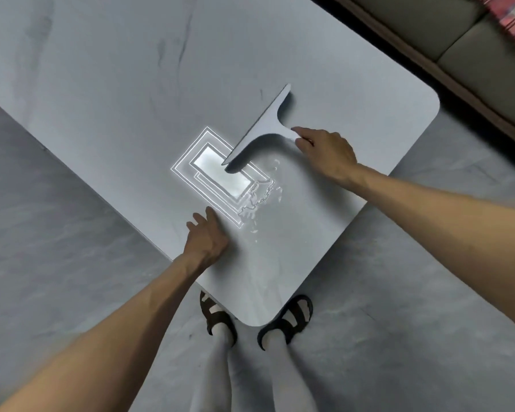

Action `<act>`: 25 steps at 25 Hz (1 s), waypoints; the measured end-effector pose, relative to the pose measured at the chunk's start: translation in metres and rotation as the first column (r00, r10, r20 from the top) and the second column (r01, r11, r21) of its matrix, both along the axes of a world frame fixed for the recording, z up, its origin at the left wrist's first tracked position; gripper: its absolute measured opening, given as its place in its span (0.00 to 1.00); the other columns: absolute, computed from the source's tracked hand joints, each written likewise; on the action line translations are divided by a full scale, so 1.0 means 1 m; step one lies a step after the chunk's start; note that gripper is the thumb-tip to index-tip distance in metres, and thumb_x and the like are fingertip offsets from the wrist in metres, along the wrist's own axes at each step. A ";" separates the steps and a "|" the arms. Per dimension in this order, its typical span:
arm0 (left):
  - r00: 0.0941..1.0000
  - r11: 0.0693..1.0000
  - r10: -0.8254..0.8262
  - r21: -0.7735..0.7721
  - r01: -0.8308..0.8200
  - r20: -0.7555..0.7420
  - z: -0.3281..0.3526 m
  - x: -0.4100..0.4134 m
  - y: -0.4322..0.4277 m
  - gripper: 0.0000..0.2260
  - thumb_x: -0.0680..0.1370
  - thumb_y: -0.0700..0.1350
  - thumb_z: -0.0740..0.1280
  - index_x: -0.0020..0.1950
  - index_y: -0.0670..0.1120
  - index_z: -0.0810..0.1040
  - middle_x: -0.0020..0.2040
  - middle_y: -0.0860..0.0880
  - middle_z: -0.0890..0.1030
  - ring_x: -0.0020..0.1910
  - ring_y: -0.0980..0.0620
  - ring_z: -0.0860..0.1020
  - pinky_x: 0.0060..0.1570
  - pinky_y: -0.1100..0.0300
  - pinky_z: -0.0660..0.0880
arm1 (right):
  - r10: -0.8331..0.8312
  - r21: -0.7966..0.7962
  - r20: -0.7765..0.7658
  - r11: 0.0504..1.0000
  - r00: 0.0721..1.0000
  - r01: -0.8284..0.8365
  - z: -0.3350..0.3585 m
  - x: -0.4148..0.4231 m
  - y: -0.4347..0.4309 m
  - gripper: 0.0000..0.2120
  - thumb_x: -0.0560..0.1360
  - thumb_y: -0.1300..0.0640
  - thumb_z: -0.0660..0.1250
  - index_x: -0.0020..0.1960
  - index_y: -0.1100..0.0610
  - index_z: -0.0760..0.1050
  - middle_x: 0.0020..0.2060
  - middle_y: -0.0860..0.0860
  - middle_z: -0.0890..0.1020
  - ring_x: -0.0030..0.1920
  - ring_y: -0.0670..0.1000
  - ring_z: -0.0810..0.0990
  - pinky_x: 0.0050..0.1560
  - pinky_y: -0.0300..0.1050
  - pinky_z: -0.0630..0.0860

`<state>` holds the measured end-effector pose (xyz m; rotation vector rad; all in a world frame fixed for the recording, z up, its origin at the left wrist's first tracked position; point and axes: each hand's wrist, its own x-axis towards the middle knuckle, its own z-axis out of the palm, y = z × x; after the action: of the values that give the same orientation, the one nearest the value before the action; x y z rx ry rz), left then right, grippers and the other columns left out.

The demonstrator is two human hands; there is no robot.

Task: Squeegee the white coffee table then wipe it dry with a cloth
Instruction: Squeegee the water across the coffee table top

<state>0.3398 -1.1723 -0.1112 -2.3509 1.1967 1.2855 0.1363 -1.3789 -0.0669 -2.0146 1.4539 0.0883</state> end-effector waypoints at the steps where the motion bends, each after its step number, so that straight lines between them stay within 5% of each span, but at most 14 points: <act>1: 1.000 1.000 -0.014 0.007 0.014 0.003 0.000 -0.002 -0.001 0.28 0.77 0.39 0.54 0.76 0.39 0.48 0.75 0.30 0.53 0.72 0.25 0.55 0.69 0.36 0.62 | -0.023 0.002 -0.008 1.000 1.000 0.023 -0.006 0.002 0.003 0.20 0.78 0.48 0.51 0.68 0.40 0.70 0.58 0.51 0.81 0.56 0.61 0.77 0.45 0.47 0.66; 6: 0.999 0.999 -0.034 0.036 0.034 0.002 0.006 -0.007 -0.007 0.27 0.80 0.40 0.53 0.77 0.39 0.47 0.77 0.31 0.47 0.74 0.26 0.49 0.72 0.38 0.59 | 0.021 -0.043 -0.088 0.999 0.996 -0.025 -0.006 -0.035 0.065 0.18 0.81 0.49 0.51 0.69 0.43 0.66 0.48 0.55 0.83 0.46 0.64 0.79 0.42 0.50 0.71; 8: 0.999 0.999 -0.020 0.040 0.018 0.043 0.009 -0.010 -0.009 0.24 0.80 0.42 0.53 0.76 0.39 0.53 0.75 0.31 0.55 0.73 0.28 0.57 0.69 0.39 0.64 | 0.052 -0.040 -0.127 0.998 0.991 -0.057 0.004 -0.061 0.093 0.19 0.82 0.49 0.52 0.72 0.44 0.64 0.42 0.54 0.83 0.42 0.62 0.80 0.40 0.49 0.72; 11: 0.984 0.979 -0.072 -0.179 0.101 0.163 0.013 -0.018 -0.027 0.20 0.78 0.41 0.55 0.70 0.39 0.62 0.61 0.35 0.70 0.57 0.35 0.70 0.54 0.47 0.72 | 0.037 -0.020 -0.120 0.999 0.992 -0.040 0.027 -0.089 0.098 0.19 0.82 0.51 0.54 0.72 0.48 0.64 0.31 0.45 0.74 0.31 0.52 0.74 0.32 0.44 0.67; 13: 0.978 0.943 -0.131 -0.284 0.173 0.161 0.012 -0.023 -0.055 0.24 0.78 0.41 0.58 0.73 0.40 0.59 0.64 0.34 0.68 0.59 0.34 0.70 0.56 0.46 0.72 | -0.060 -0.051 -0.085 0.997 0.995 0.056 0.033 -0.094 0.062 0.18 0.82 0.51 0.52 0.71 0.49 0.63 0.32 0.48 0.76 0.33 0.55 0.76 0.32 0.44 0.66; 16: 0.993 0.979 -0.089 -0.178 0.102 0.078 0.011 -0.035 -0.101 0.30 0.78 0.41 0.59 0.78 0.46 0.51 0.73 0.30 0.56 0.70 0.27 0.61 0.67 0.38 0.64 | -0.240 -0.080 -0.089 0.969 0.967 0.233 0.030 -0.083 -0.028 0.21 0.81 0.54 0.50 0.73 0.49 0.58 0.47 0.63 0.78 0.49 0.66 0.77 0.42 0.50 0.70; 19: 0.995 0.994 -0.100 -0.035 0.101 0.030 0.009 -0.043 -0.120 0.33 0.79 0.45 0.60 0.79 0.47 0.43 0.75 0.27 0.44 0.72 0.21 0.48 0.71 0.35 0.54 | -0.434 -0.002 -0.048 0.901 0.900 0.435 0.020 -0.065 -0.094 0.20 0.78 0.58 0.47 0.69 0.50 0.63 0.53 0.62 0.76 0.43 0.61 0.76 0.33 0.45 0.69; 21: 0.992 0.992 -0.124 -0.002 0.124 0.020 0.010 -0.040 -0.124 0.37 0.79 0.48 0.63 0.79 0.46 0.41 0.74 0.26 0.42 0.71 0.20 0.48 0.72 0.35 0.50 | -0.434 0.009 -0.071 0.900 0.898 0.436 0.014 -0.052 -0.098 0.20 0.78 0.61 0.47 0.69 0.54 0.63 0.56 0.64 0.76 0.43 0.61 0.75 0.29 0.44 0.66; 25: 0.991 0.990 -0.131 0.042 0.131 -0.019 0.011 -0.035 -0.131 0.43 0.76 0.51 0.67 0.78 0.46 0.40 0.74 0.24 0.43 0.72 0.22 0.45 0.72 0.36 0.50 | -0.271 0.014 -0.158 0.961 0.950 0.276 0.013 -0.053 -0.019 0.27 0.80 0.62 0.50 0.77 0.48 0.50 0.46 0.62 0.76 0.47 0.64 0.76 0.42 0.49 0.68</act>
<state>0.3051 -1.3031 -0.1006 -2.1960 1.2913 1.2765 0.0829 -1.3983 -0.0539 -1.7905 1.8036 0.1545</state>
